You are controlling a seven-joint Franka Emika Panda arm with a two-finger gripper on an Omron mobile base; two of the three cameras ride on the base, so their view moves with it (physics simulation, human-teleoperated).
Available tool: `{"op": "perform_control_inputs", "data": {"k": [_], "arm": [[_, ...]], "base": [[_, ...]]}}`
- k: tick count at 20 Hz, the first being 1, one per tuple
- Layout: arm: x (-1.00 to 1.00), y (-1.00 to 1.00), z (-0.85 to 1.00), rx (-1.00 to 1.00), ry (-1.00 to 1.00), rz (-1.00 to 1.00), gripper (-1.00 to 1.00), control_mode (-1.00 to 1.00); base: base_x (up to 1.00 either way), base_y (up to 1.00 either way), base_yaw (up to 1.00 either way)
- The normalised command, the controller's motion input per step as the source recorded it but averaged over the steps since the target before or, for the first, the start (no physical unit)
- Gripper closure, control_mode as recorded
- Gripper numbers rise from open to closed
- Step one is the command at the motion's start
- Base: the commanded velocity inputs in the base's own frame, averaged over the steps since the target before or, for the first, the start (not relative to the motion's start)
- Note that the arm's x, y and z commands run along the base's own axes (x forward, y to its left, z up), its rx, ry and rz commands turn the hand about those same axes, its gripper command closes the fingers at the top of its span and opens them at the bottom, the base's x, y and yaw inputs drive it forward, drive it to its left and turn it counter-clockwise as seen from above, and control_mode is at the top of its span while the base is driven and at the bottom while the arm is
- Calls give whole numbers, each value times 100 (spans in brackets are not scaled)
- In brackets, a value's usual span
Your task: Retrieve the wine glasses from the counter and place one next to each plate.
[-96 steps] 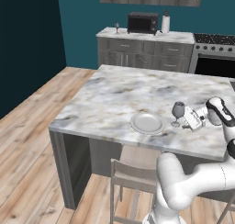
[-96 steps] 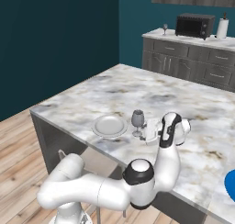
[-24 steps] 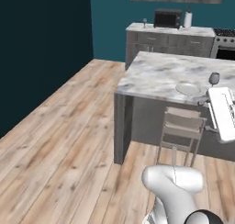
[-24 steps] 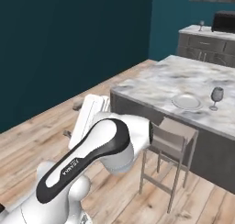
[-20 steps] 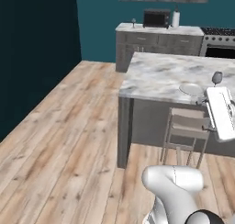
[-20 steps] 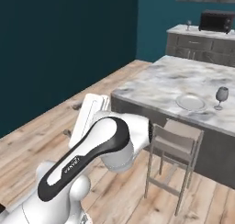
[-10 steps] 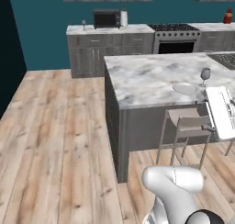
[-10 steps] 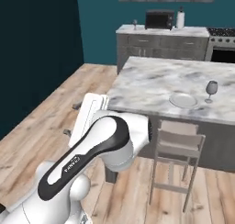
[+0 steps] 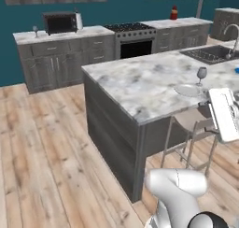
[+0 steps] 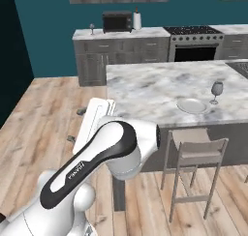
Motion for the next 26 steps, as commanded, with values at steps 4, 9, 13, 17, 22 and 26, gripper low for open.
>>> {"op": "perform_control_inputs", "data": {"k": [4, 9, 13, 17, 22, 26], "arm": [[0, 0, 0, 0, 0, 0, -100, 100], [0, 0, 0, 0, 0, 0, -100, 100], [0, 0, 0, 0, 0, 0, -100, 100], [0, 0, 0, 0, 0, 0, -100, 100], [0, 0, 0, 0, 0, 0, -100, 100], [0, 0, 0, 0, 0, 0, -100, 100]], "base": [[1, 100, -19], [11, 100, -11], [45, 100, -10], [99, 100, -14], [100, 100, -15], [100, 100, -32]]}}
